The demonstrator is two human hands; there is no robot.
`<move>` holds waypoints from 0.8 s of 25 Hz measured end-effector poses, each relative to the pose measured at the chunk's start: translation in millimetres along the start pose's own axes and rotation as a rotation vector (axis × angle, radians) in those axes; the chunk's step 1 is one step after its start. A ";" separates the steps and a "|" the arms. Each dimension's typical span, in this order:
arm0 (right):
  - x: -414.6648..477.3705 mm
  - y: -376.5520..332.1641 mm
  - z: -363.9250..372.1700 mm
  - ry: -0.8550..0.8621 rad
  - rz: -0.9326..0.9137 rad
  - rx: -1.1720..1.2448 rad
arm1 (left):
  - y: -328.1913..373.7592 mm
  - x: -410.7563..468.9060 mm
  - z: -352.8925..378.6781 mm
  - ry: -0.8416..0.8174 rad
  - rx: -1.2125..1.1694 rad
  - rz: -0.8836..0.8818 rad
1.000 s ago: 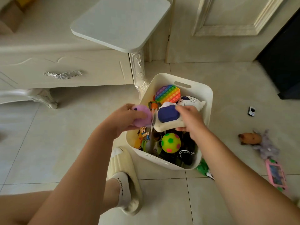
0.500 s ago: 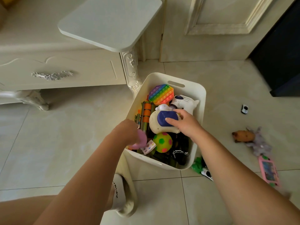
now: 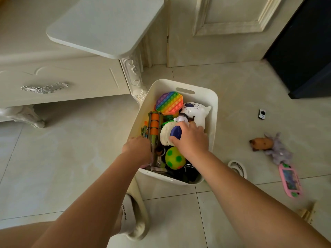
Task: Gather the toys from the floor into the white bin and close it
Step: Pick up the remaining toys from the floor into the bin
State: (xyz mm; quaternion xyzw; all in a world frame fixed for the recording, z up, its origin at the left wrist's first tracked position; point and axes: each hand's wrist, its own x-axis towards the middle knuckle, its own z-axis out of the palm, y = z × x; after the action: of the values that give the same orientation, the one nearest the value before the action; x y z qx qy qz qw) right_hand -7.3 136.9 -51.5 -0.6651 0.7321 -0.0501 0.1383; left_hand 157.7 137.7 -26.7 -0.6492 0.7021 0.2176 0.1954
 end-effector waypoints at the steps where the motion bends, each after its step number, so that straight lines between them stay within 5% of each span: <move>1: 1.1 0.7 -1.4 0.007 0.040 -0.004 | -1.1 1.2 2.7 -0.008 0.004 -0.030; 10: 0.9 -1.8 3.2 -0.001 0.128 0.079 | 40.9 -4.8 9.7 0.079 -0.094 0.165; 15: -14.1 21.9 -4.5 -0.231 0.065 0.333 | 54.1 4.3 0.6 0.005 -0.053 0.163; 20: -32.5 65.6 -44.4 0.053 0.163 0.796 | 112.2 -0.4 -32.4 0.313 -0.342 0.279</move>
State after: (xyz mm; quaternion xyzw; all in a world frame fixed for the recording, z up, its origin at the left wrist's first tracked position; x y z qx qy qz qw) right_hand -79.7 171.4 -21.4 -0.4977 0.7092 -0.3356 0.3698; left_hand 46.2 126.8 6.2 -0.5954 0.7596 0.2548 -0.0599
